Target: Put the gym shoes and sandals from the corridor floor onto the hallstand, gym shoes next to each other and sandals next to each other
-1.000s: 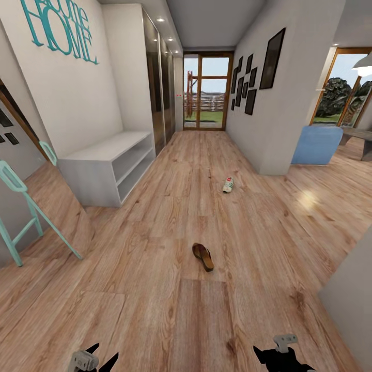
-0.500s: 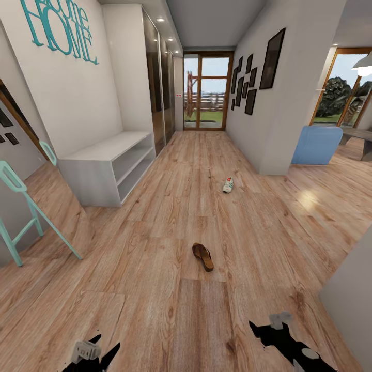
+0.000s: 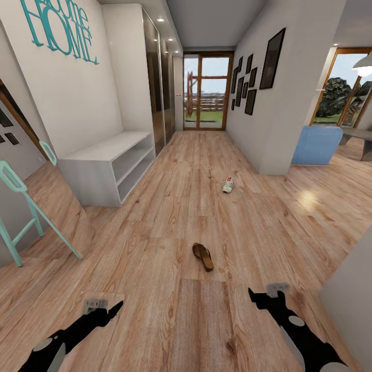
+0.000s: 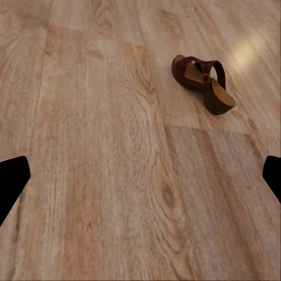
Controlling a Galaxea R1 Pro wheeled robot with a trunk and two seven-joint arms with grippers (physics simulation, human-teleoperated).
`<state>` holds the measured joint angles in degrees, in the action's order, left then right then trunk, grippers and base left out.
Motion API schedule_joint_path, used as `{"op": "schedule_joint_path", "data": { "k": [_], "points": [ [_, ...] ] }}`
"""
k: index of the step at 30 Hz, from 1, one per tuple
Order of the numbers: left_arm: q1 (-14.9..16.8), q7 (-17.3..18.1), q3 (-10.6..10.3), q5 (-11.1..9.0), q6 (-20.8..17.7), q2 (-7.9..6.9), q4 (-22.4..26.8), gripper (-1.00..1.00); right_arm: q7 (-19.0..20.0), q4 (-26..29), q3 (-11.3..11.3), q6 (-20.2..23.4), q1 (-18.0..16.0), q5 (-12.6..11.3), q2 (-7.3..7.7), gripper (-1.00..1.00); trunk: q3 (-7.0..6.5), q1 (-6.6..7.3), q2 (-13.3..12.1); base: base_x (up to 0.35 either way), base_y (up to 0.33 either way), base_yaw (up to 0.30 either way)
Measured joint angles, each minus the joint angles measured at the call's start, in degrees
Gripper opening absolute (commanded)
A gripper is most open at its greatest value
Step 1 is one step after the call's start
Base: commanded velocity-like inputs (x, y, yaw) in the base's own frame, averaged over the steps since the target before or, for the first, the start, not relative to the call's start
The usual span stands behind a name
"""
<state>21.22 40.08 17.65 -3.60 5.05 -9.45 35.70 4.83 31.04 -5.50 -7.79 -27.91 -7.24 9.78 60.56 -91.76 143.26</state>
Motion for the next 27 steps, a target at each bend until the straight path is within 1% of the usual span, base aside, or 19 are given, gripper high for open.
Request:
{"op": "schedule_joint_path", "data": {
  "k": [1,2,4,6,10,11,13,15,18,20,23,27],
  "points": [
    [0.56,-0.62,0.0,-0.01,-0.47,0.06,0.01,1.0,-0.67,0.6,-0.02,1.05,-0.24,0.18,-0.19,1.0,0.0,0.0,0.0,0.0,0.0,0.0],
    [1.53,-1.77,0.0,-0.06,-1.16,0.17,0.02,1.0,-1.67,1.73,-0.06,2.99,-0.89,0.61,-0.61,1.0,0.0,0.0,0.0,0.0,0.0,0.0],
    [2.36,-2.86,-0.01,-0.07,-1.63,0.25,0.03,1.0,-2.37,2.83,-0.1,4.7,-1.74,1.11,-1.06,1.0,0.0,0.0,0.0,0.0,0.0,0.0],
    [2.71,-3.35,0.01,-0.08,-1.77,0.28,0.04,1.0,-2.62,3.34,-0.1,5.36,-2.18,1.37,-1.32,1.0,0.0,0.0,0.0,0.0,0.0,0.0],
    [3.73,-5.11,0.08,-0.08,-1.9,0.44,0.04,1.0,-3.09,5.32,-0.17,6.85,-3.6,2.06,-2.54,1.0,0.0,0.0,0.0,0.0,0.0,0.0],
    [4.0,-5.92,0.13,-0.07,-1.89,0.61,0.04,1.0,-3.16,6.21,-0.22,7.2,-4.0,2.22,-3.06,1.0,0.0,0.0,0.0,0.0,0.0,0.0],
    [4.1,-6.4,0.15,-0.06,-1.87,0.73,0.03,1.0,-3.16,6.56,-0.26,7.32,-4.15,2.27,-3.28,1.0,0.0,0.0,0.0,0.0,0.0,0.0],
    [4.2,-7.8,0.24,-0.06,-1.72,1.01,-0.02,1.0,-3.17,7.07,-0.39,7.54,-4.4,2.44,-3.75,1.0,0.0,0.0,0.0,0.0,0.0,0.0],
    [4.17,-9.18,0.09,0.01,-1.17,1.42,-0.09,1.0,-3.13,6.76,-0.45,7.55,-4.53,2.55,-4.02,1.0,0.0,0.0,0.0,0.0,0.0,0.0],
    [4.02,-10.58,-0.26,0.35,0.61,2.29,-0.17,1.0,-3.1,4.58,-0.47,7.55,-4.62,2.65,-4.27,1.0,0.0,0.0,0.0,0.0,0.0,0.0],
    [3.93,-10.96,-0.45,0.48,1.71,2.62,-0.34,1.0,-3.08,3.21,-0.48,7.55,-4.65,2.69,-4.34,1.0,0.0,0.0,0.0,0.0,0.0,0.0],
    [3.87,-10.81,-0.58,0.51,2.2,2.71,-0.29,1.0,-3.12,2.5,-0.47,7.56,-4.66,2.79,-4.37,1.0,0.0,0.0,0.0,0.048,0.0,0.0]
  ]
}}
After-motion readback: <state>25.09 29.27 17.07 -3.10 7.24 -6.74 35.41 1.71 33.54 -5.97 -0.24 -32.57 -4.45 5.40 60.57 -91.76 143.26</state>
